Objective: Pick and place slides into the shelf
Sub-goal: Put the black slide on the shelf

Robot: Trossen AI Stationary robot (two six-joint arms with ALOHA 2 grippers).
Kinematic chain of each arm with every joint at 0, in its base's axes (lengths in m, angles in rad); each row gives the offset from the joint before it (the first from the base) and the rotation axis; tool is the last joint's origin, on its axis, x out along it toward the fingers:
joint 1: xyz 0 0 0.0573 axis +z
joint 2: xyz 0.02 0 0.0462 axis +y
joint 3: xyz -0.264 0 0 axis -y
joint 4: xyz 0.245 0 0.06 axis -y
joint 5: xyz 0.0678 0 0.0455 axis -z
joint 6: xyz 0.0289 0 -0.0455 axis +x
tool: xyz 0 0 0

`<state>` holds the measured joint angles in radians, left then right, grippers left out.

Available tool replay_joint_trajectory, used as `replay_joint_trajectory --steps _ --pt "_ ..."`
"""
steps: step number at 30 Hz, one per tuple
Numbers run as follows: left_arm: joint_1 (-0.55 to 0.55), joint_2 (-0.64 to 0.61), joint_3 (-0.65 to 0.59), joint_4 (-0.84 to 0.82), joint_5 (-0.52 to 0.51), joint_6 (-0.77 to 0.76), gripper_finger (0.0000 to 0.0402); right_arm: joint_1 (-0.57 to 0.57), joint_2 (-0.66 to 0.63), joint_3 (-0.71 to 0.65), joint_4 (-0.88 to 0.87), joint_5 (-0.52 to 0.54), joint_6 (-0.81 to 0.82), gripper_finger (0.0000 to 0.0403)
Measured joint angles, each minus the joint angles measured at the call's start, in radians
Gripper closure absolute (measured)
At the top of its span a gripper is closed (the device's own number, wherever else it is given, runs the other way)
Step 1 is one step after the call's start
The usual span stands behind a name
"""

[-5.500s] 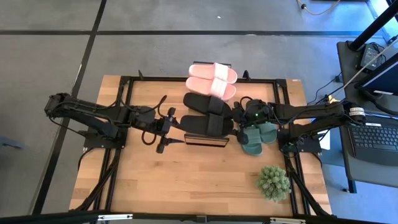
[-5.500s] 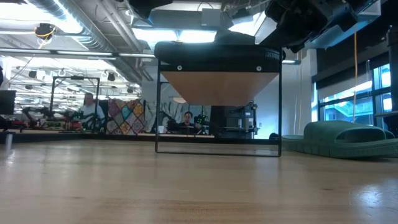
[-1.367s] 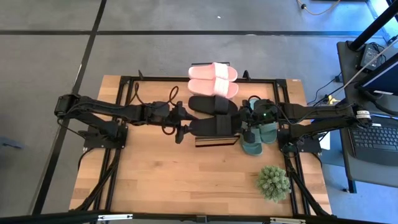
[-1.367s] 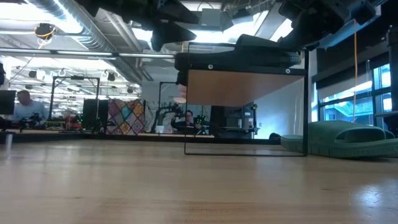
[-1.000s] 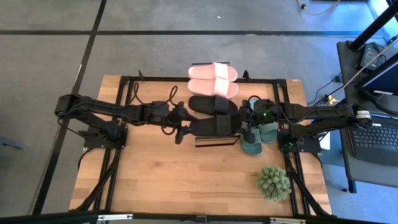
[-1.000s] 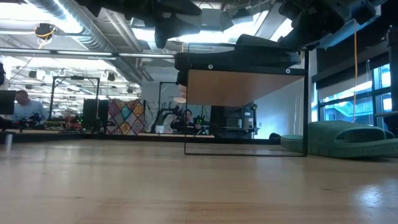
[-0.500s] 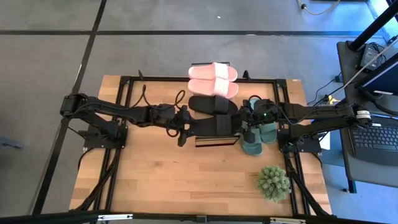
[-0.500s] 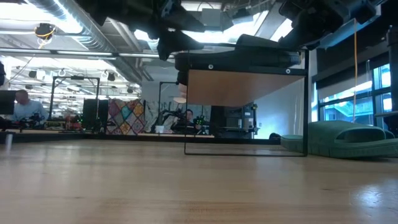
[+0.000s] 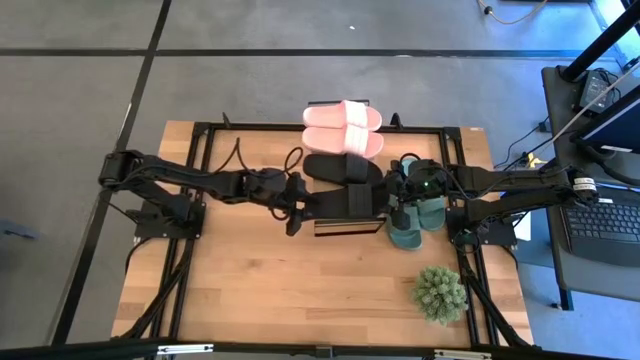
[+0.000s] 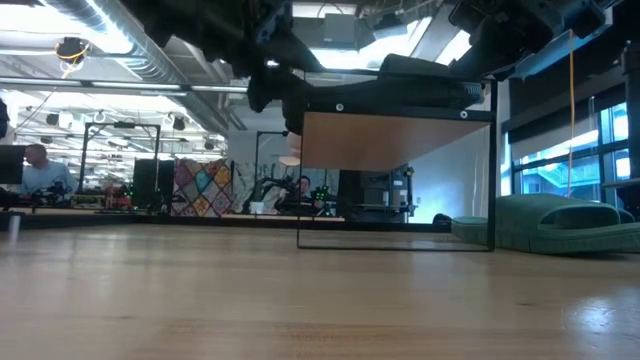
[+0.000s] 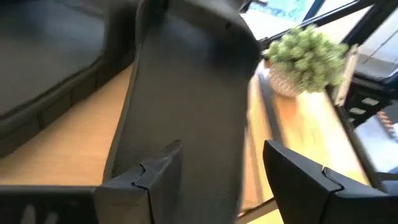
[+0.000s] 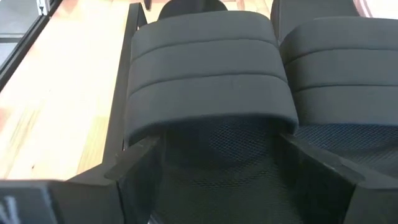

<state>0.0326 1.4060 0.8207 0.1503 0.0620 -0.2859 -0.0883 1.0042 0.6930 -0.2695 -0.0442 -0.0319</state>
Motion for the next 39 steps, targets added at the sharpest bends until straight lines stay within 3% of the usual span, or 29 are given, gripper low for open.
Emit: replay_joint_trajectory --steps 12,32,39 --pt "0.000 0.013 0.002 -0.003 -0.002 -0.013 0.0189 0.000 -0.010 0.000 -0.007 0.002 0.002 0.0104" --pt "0.001 0.013 0.001 -0.006 0.009 -0.020 0.0189 0.000 -0.220 -0.001 -0.052 0.002 0.028 0.0104" --pt "0.000 -0.024 -0.003 0.006 0.014 -0.022 0.0189 0.000 -0.232 -0.001 -0.061 -0.001 0.050 0.0104"
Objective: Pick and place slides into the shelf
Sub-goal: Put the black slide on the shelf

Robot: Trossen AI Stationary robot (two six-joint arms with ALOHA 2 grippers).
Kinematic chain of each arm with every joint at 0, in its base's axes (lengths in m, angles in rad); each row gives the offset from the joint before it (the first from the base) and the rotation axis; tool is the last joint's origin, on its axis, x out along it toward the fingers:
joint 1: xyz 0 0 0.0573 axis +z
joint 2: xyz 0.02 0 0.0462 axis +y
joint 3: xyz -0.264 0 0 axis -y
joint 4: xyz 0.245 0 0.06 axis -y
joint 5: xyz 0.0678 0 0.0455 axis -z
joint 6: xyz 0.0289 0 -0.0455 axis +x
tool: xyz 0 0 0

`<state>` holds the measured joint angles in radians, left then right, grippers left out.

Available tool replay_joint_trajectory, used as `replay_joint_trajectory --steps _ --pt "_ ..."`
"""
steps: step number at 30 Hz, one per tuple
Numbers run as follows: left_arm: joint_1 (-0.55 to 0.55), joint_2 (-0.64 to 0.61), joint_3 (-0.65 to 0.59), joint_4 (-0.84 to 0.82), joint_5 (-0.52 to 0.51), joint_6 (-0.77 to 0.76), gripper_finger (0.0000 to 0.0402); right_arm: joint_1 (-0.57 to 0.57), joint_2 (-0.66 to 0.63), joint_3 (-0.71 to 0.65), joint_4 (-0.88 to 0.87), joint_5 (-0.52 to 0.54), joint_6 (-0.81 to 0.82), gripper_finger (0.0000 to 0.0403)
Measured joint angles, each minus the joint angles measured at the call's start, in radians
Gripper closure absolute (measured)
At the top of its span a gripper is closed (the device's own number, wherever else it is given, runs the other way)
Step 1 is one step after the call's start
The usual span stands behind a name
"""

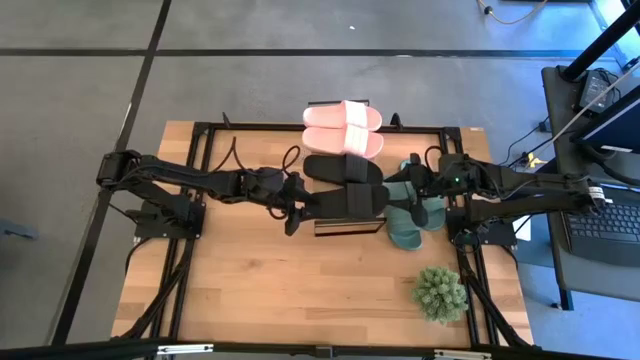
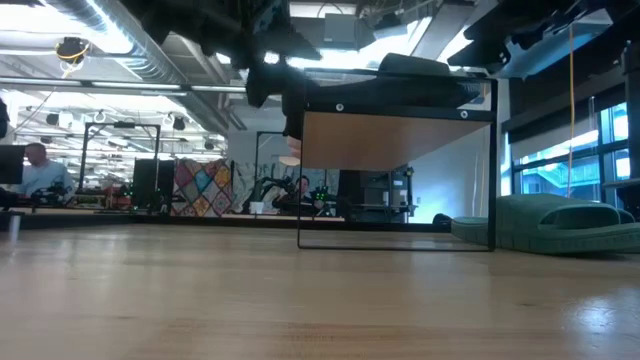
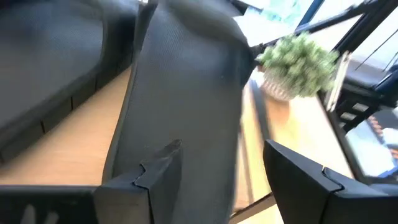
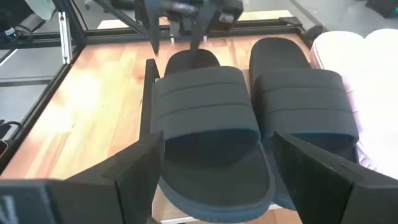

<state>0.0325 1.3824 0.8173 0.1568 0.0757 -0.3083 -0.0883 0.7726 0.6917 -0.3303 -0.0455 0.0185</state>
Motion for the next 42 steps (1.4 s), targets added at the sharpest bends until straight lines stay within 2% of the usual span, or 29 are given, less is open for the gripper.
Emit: replay_joint_trajectory --steps 7,13,18,34,42 --pt "-0.001 -0.054 0.001 0.014 0.000 0.007 0.0189 0.000 0.005 0.000 -0.005 0.000 -0.002 0.0104" --pt "-0.009 -0.140 0.001 0.024 -0.005 0.081 0.0189 0.000 -0.001 0.000 -0.018 0.001 -0.020 0.0104" --pt "-0.021 -0.188 0.002 0.040 -0.006 0.109 0.0189 0.000 0.032 0.000 -0.026 0.063 -0.020 0.0104" --pt "-0.067 -0.189 0.003 0.038 -0.007 0.110 0.0189 0.000 0.183 0.001 -0.080 0.065 -0.008 0.0104" --pt "-0.067 -0.188 0.003 0.038 -0.008 0.109 0.0189 0.000 0.170 0.001 -0.072 0.064 -0.002 0.0104"
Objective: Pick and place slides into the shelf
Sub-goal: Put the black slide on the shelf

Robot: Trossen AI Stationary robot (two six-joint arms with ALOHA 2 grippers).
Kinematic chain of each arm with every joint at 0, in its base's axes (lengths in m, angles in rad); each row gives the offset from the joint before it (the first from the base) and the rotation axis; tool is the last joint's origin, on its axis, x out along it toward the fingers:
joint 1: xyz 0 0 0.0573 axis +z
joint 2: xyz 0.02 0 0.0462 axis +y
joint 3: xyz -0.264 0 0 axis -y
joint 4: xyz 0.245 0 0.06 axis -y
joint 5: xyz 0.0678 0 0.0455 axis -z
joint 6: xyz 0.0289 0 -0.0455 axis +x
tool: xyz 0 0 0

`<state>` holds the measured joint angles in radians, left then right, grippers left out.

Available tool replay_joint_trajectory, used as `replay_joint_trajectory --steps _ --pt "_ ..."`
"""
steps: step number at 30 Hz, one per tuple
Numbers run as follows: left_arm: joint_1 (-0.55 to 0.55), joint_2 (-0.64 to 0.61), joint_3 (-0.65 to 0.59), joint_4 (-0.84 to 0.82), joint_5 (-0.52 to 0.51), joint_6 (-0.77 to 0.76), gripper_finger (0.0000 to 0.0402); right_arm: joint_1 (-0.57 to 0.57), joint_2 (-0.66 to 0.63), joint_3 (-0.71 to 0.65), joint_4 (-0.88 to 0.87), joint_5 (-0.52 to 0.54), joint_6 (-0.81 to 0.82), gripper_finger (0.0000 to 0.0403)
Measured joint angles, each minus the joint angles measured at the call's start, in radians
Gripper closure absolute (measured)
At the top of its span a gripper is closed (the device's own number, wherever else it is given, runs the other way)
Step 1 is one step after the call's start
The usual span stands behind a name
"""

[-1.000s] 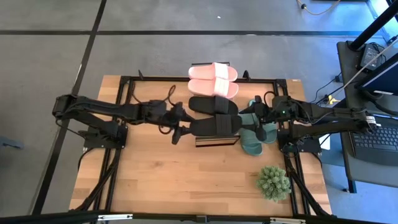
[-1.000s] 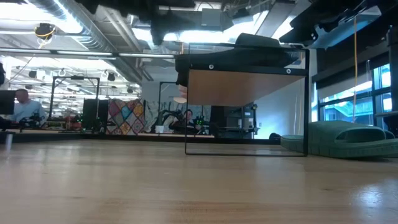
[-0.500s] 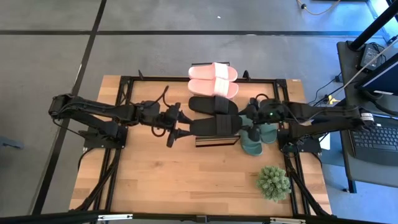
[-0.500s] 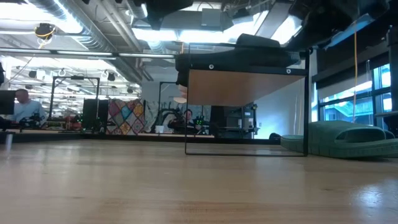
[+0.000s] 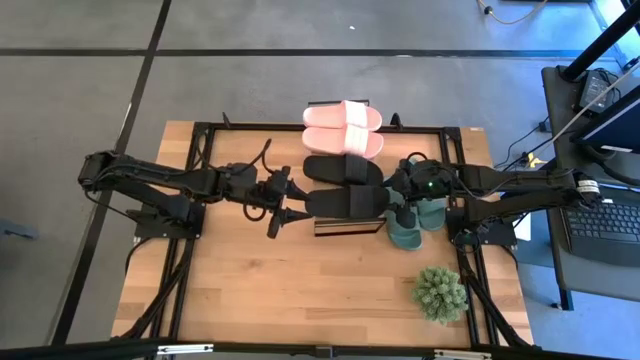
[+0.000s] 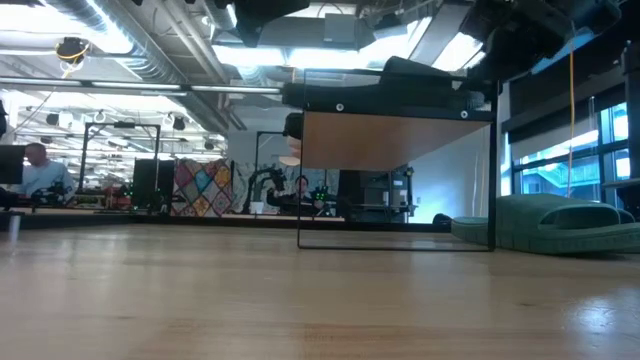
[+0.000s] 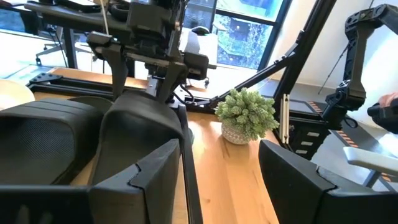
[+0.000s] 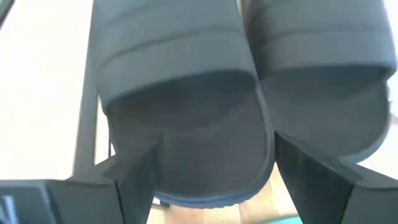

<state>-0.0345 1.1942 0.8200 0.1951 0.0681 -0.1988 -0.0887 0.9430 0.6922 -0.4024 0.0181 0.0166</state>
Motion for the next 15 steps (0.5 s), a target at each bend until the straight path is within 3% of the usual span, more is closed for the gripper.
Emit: replay_joint_trajectory --steps 8,15 --pt "0.000 0.000 0.000 -0.002 0.000 0.000 0.0189 0.001 -0.075 0.093 -0.078 0.008 -0.003 0.0104" --pt "-0.006 0.000 0.000 -0.025 0.000 0.000 0.0189 0.001 -0.105 0.238 -0.472 0.094 0.143 0.0104"
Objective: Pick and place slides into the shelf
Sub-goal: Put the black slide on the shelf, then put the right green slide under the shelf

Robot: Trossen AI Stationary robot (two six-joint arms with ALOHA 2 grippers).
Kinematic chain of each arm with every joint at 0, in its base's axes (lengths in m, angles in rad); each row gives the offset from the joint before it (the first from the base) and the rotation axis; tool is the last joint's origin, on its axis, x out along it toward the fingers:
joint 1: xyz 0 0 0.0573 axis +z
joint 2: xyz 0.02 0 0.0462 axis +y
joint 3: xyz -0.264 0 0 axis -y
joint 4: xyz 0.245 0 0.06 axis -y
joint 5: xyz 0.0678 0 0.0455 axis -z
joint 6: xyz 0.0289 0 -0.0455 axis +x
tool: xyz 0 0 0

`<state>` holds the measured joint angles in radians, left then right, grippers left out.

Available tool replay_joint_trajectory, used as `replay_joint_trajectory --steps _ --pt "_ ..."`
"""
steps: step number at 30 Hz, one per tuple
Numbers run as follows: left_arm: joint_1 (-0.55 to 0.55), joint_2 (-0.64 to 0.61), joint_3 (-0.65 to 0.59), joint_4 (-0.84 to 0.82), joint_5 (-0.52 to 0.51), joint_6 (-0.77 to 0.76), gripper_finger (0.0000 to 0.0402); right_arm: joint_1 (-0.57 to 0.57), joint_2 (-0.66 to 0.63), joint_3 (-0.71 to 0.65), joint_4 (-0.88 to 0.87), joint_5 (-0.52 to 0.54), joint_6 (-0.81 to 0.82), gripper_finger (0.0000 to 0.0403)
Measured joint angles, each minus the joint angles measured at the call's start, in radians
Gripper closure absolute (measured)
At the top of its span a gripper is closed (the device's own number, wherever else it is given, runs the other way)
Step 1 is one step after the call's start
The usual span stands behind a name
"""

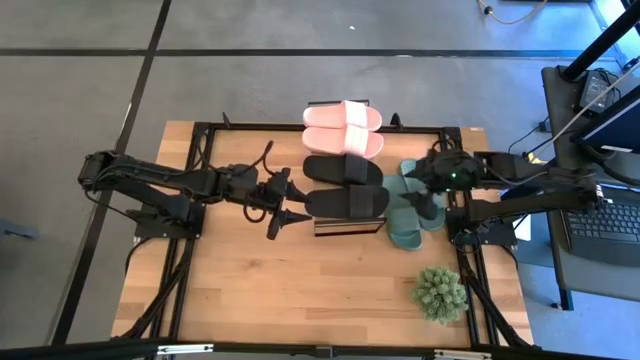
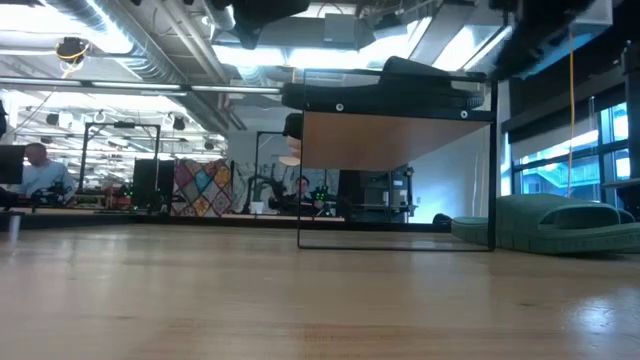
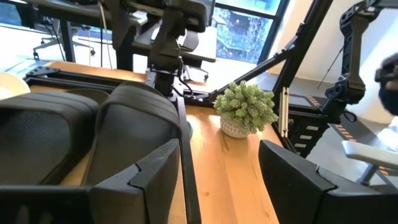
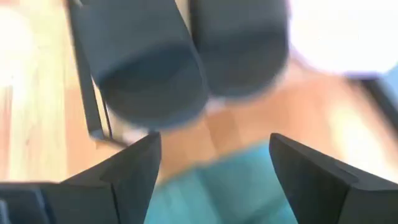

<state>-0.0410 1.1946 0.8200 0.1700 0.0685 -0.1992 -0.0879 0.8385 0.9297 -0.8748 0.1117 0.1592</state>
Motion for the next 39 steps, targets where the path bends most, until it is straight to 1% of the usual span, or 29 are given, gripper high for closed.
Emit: replay_joint_trajectory --steps 4,6,9,12,18,22,25,28,32,34,39 --pt "0.000 0.000 0.000 -0.005 0.000 0.000 0.0189 -0.001 -0.002 0.038 -0.186 0.000 0.242 0.0104" --pt "0.000 0.000 0.000 -0.005 0.000 0.000 0.0189 -0.001 -0.002 0.040 -0.266 0.000 0.315 0.0104" --pt "-0.001 0.000 0.000 -0.009 0.000 0.000 0.0189 0.000 -0.002 0.035 -0.382 0.007 0.310 0.0104" --pt "-0.002 0.000 0.000 -0.035 0.000 0.001 0.0189 0.002 -0.006 -0.007 -0.429 0.029 0.270 0.0104" --pt "-0.002 0.000 0.001 -0.094 0.000 0.001 0.0189 0.002 -0.003 -0.114 -0.397 0.039 0.205 0.0104" --pt "-0.002 0.000 0.001 -0.141 -0.004 0.001 0.0189 0.011 -0.002 -0.183 -0.365 0.046 0.198 0.0104" --pt "-0.002 0.000 0.001 -0.147 -0.020 0.003 0.0189 0.051 -0.003 -0.222 -0.349 0.103 0.205 0.0104" --pt "-0.002 0.000 0.001 -0.153 -0.032 0.030 0.0189 0.101 -0.003 -0.251 -0.332 0.161 0.230 0.0104" --pt "-0.002 0.000 0.001 -0.155 -0.033 0.059 0.0189 0.163 0.009 -0.263 -0.311 0.169 0.262 0.0104" --pt "-0.002 0.000 0.001 -0.156 -0.033 0.078 0.0189 0.185 0.023 -0.261 -0.293 0.183 0.313 0.0104" --pt "-0.002 0.000 0.001 -0.159 -0.033 0.123 0.0189 0.207 0.088 -0.260 -0.162 0.184 0.402 0.0104"
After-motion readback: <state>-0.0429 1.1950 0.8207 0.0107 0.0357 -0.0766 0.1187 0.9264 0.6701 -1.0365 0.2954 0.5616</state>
